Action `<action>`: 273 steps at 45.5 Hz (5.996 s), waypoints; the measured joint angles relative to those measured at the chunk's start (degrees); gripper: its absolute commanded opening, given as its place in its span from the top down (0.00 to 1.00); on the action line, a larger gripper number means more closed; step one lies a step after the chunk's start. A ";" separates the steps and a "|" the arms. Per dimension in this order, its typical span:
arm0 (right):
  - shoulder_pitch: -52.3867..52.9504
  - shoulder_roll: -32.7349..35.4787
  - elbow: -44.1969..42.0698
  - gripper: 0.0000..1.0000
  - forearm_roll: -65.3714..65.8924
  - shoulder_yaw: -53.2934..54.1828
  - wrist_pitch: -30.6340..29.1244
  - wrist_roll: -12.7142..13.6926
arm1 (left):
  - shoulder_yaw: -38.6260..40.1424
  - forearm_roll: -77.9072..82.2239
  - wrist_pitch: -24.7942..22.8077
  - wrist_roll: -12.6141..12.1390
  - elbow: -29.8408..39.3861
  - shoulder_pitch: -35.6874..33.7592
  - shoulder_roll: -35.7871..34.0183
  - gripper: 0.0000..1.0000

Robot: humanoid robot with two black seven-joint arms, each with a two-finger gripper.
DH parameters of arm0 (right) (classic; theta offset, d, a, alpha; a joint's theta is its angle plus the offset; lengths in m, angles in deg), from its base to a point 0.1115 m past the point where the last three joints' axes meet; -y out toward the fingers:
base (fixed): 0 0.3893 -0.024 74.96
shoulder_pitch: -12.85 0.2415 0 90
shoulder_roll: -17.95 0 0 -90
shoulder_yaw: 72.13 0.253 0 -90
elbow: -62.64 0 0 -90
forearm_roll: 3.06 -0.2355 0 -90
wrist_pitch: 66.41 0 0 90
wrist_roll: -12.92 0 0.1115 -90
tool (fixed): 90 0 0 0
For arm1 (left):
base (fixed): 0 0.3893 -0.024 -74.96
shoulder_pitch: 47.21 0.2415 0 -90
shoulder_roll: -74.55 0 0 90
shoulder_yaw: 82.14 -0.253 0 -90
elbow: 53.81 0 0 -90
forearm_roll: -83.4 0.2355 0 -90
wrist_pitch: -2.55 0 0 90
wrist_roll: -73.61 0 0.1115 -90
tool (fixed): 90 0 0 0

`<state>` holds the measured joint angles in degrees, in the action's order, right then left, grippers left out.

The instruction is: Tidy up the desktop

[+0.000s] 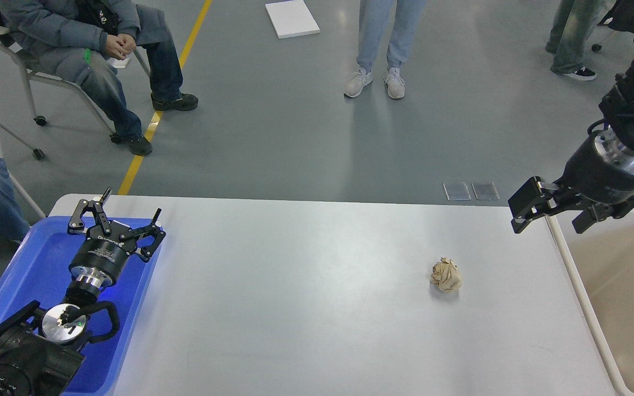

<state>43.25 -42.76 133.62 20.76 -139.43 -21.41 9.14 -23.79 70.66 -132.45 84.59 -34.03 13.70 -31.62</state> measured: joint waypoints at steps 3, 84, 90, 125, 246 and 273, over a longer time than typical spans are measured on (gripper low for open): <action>-0.07 0.00 -0.25 0.00 0.01 0.12 0.00 0.00 | 0.00 0.00 0.00 0.00 0.00 0.00 0.00 0.00; -34.20 -17.66 -33.21 0.00 -0.11 16.32 10.85 -0.22 | -0.01 0.01 0.00 -0.06 0.00 0.00 0.00 0.00; -37.01 -18.44 -34.59 0.00 -0.10 16.63 12.32 -0.27 | -0.01 0.02 0.00 -0.06 0.00 0.00 0.00 0.00; -50.99 -23.91 -45.88 0.00 -0.07 17.02 17.70 -1.67 | 0.01 0.02 0.00 -0.09 0.00 0.00 0.00 0.00; -38.13 -11.21 -29.42 1.00 13.64 15.20 21.67 -10.74 | -0.02 0.01 0.00 0.01 0.00 -0.01 0.00 0.00; -10.97 0.27 -13.50 1.00 14.67 7.62 8.02 -10.63 | -0.04 0.01 0.00 0.01 0.00 0.00 0.00 0.00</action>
<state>32.28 -42.49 120.12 35.43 -131.81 -13.39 -1.49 -23.83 70.67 -132.45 84.59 -34.03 13.69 -31.62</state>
